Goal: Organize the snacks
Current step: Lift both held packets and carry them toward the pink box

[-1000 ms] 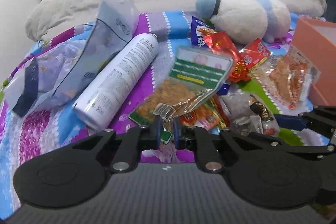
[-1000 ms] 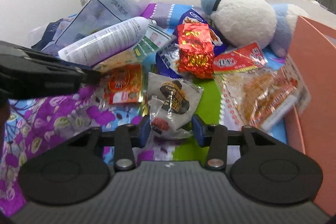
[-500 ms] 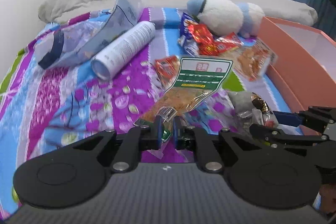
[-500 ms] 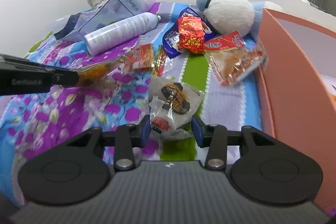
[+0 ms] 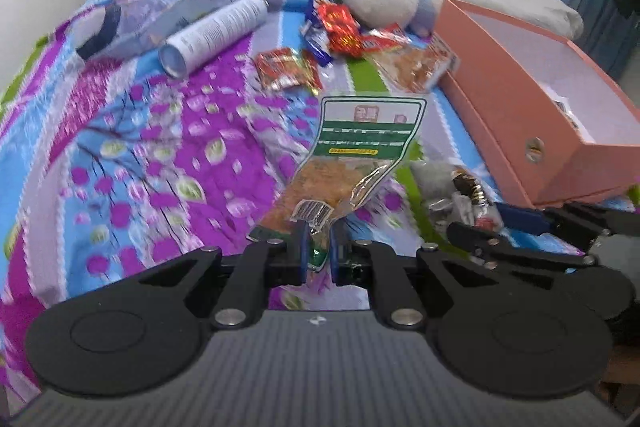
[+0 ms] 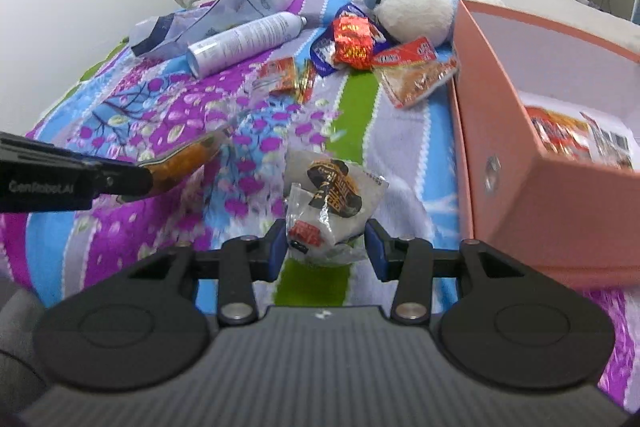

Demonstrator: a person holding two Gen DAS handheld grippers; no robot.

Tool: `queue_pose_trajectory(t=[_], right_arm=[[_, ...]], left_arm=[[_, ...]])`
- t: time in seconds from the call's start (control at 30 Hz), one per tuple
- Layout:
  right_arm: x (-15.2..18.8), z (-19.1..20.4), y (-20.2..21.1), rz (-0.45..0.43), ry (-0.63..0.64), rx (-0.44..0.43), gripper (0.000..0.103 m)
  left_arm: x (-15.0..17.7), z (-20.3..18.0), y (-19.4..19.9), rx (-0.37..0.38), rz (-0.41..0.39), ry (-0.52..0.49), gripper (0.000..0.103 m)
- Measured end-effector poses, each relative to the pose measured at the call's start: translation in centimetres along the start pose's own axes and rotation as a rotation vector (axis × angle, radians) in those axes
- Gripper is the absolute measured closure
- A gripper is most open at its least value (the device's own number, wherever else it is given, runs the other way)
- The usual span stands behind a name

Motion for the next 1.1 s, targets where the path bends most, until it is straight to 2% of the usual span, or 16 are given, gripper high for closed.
queue_pose_trajectory(t=[0.07, 0.23, 0.3, 0.37, 0.43, 0.5, 0.57, 0.77, 0.83, 0.9, 1.1], right_arm=[[0.8, 0.0, 0.5, 0.008, 0.007, 0.006, 0.058], [1.8, -0.1, 1.2, 0.015, 0.007, 0.017, 0.057], [2.1, -0.2, 1.1, 0.021, 0.007, 0.023, 0.057], [2.3, -0.4, 1.3, 0.02, 0.002, 0.023, 0.057], [2.4, -0.5, 1.4, 0.024, -0.005, 0.026, 0.055], [2.5, -0.8, 1.7, 0.022, -0.023, 0.026, 0.051], [2.8, -0.9, 2.1, 0.015, -0.038, 0.022, 0.049], [3.2, -1.7, 2.5, 0.016, -0.121, 0.001, 0.048], [3.0, -2.0, 2.4, 0.02, -0.159, -0.007, 0.041], [2.9, -2.3, 2.4, 0.016, -0.212, -0.035, 0.039], [2.8, -2.8, 1.6, 0.021, -0.298, -0.067, 0.039]], left_arm=[[0.5, -0.5, 0.1, 0.036, 0.016, 0.018, 0.09], [1.2, -1.2, 0.2, 0.07, 0.036, 0.006, 0.089], [1.3, -1.2, 0.2, 0.106, 0.043, 0.013, 0.075], [1.7, -1.4, 0.4, 0.18, 0.054, 0.015, 0.026], [2.1, -1.1, 0.8, 0.159, 0.038, 0.003, 0.016], [2.2, -0.7, 0.8, 0.146, 0.041, -0.018, 0.016], [2.2, -0.5, 0.8, 0.174, 0.047, -0.043, 0.014], [1.9, -0.7, -0.2, 0.165, 0.031, -0.24, 0.011], [1.6, -1.1, -0.7, 0.16, 0.02, -0.304, 0.01], [1.3, -1.3, -1.5, 0.14, 0.015, -0.352, 0.01], [0.5, -1.5, -4.6, 0.111, 0.04, -0.444, 0.009]])
Point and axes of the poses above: each gripper's, at about its wrist camera, not at the fingertips, and y roughly against the way its jaws point, z to its left, x to its underside, the point moved 6 cm from there along -y, roughly the way its jaws point, and after that the axes turned 3 degrees about -y, right-handed, at the moved point
